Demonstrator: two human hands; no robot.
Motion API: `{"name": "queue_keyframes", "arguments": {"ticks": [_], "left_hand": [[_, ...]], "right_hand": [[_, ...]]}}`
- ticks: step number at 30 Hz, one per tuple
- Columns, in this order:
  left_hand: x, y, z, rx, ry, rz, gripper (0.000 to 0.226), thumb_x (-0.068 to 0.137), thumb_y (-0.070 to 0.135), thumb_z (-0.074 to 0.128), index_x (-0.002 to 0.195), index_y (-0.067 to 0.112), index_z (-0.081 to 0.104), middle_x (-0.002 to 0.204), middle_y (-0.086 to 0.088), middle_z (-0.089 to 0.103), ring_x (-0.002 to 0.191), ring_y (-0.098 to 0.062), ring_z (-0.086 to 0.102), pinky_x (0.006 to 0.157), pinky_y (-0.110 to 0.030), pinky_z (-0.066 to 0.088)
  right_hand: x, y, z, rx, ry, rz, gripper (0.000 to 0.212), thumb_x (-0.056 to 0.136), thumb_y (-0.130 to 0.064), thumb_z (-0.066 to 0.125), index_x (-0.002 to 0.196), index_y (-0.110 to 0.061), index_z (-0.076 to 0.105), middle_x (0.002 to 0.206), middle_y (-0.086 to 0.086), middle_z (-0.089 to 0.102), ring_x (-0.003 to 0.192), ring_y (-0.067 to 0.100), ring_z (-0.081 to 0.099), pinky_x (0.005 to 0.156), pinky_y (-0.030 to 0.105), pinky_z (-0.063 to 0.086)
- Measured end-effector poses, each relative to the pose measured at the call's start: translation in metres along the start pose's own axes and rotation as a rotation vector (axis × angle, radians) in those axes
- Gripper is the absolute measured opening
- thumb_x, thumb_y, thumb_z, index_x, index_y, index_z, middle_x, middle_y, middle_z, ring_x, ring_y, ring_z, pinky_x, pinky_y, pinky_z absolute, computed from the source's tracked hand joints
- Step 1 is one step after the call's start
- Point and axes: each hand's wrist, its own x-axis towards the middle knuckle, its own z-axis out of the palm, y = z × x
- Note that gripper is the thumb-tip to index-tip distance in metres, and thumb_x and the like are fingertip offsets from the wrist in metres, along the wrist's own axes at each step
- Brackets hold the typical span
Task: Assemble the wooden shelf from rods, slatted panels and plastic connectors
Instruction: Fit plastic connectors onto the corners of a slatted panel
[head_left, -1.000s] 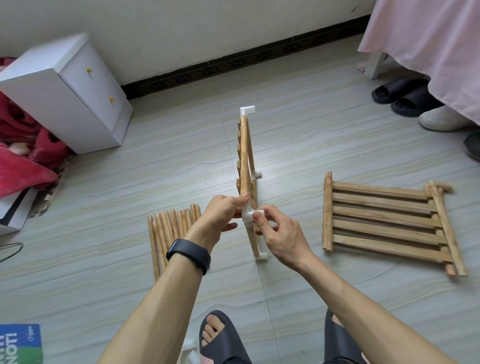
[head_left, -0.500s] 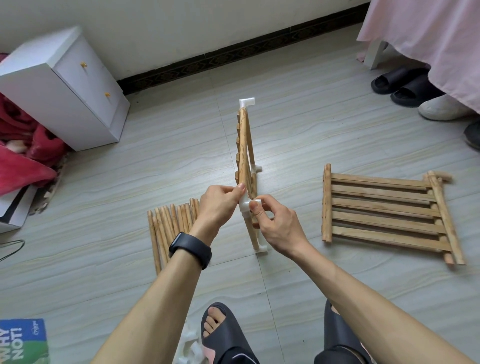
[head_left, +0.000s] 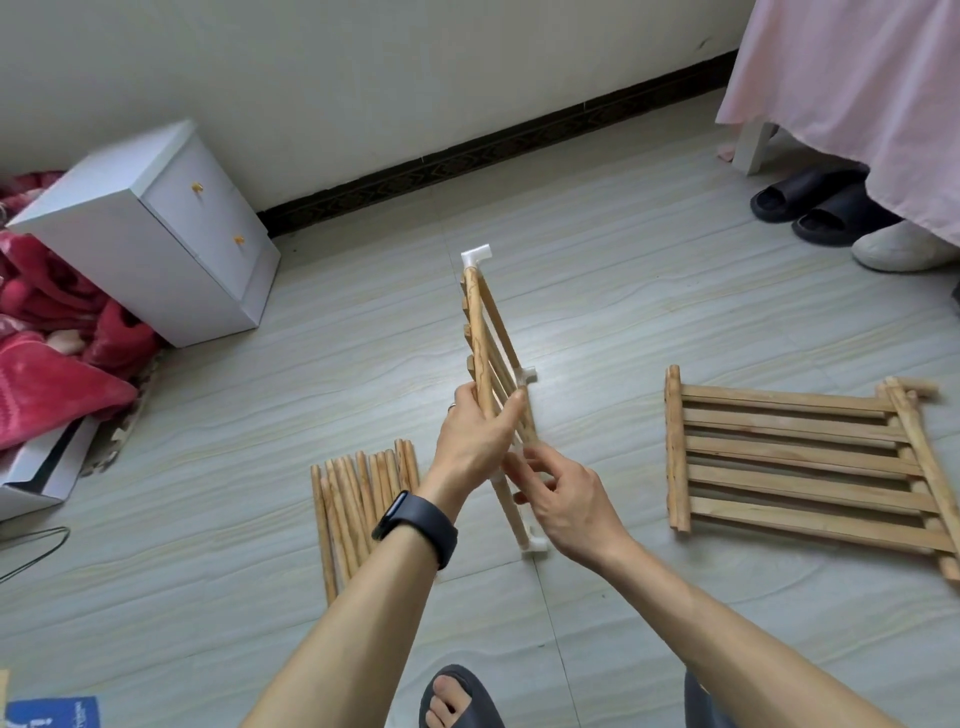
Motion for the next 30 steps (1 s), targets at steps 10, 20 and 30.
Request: {"name": "queue_keyframes", "arguments": {"ticks": [10, 20, 30], "left_hand": [[0.026, -0.043, -0.033, -0.3, 0.072, -0.241, 0.025, 0.103, 0.017, 0.05, 0.126, 0.016, 0.04, 0.117, -0.009, 0.052, 0.094, -0.033, 0.067, 0.065, -0.042, 0.064], [0.017, -0.141, -0.036, -1.004, 0.129, -0.548, 0.028, 0.098, -0.007, 0.029, 0.114, 0.006, 0.048, 0.131, -0.021, 0.06, 0.104, -0.049, 0.066, 0.066, -0.052, 0.06], [0.0, -0.226, -0.006, -1.164, 0.128, -0.722, 0.033, 0.095, -0.007, 0.03, 0.117, 0.012, 0.047, 0.136, -0.027, 0.053, 0.094, -0.041, 0.074, 0.065, -0.049, 0.061]], "right_hand": [[-0.004, 0.089, -0.013, 0.023, 0.063, 0.411, 0.034, 0.096, -0.062, 0.049, 0.105, -0.031, 0.061, 0.102, -0.008, 0.069, 0.094, 0.012, 0.067, 0.089, 0.041, 0.056], [0.017, 0.173, -0.005, 0.36, 0.17, 0.867, 0.074, 0.096, -0.049, 0.062, 0.152, -0.017, 0.026, 0.115, 0.009, 0.055, 0.091, 0.024, 0.058, 0.079, 0.037, 0.051], [0.03, 0.185, -0.055, 0.629, 0.219, 0.967, 0.061, 0.093, -0.056, 0.061, 0.12, -0.002, 0.061, 0.111, 0.018, 0.056, 0.094, 0.031, 0.059, 0.081, 0.043, 0.052]]}}
